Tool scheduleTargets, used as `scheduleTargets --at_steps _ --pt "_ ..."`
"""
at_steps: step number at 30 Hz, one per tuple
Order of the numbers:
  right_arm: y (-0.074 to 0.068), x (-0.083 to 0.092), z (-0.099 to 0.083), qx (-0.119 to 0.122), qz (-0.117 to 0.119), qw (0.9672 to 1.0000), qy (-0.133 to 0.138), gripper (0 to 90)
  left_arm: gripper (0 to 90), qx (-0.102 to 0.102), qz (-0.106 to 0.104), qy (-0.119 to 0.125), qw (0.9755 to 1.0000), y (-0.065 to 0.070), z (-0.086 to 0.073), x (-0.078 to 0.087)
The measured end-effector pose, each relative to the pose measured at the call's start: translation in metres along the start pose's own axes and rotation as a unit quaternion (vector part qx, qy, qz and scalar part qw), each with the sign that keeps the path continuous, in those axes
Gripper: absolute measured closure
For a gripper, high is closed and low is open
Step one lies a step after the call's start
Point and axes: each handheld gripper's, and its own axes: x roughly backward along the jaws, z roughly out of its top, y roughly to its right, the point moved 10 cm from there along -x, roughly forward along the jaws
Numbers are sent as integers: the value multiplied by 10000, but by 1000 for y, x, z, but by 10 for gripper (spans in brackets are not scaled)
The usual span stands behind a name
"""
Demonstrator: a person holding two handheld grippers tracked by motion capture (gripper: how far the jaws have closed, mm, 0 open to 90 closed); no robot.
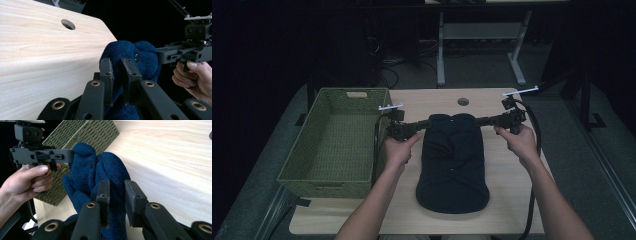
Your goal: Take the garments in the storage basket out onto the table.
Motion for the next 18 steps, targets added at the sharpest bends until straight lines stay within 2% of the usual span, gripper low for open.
scheduleTargets --at_steps 18 --pt "-9 -1 -16 53 153 9998 -135 731 802 -2 -148 -42 9999 4 -17 7"
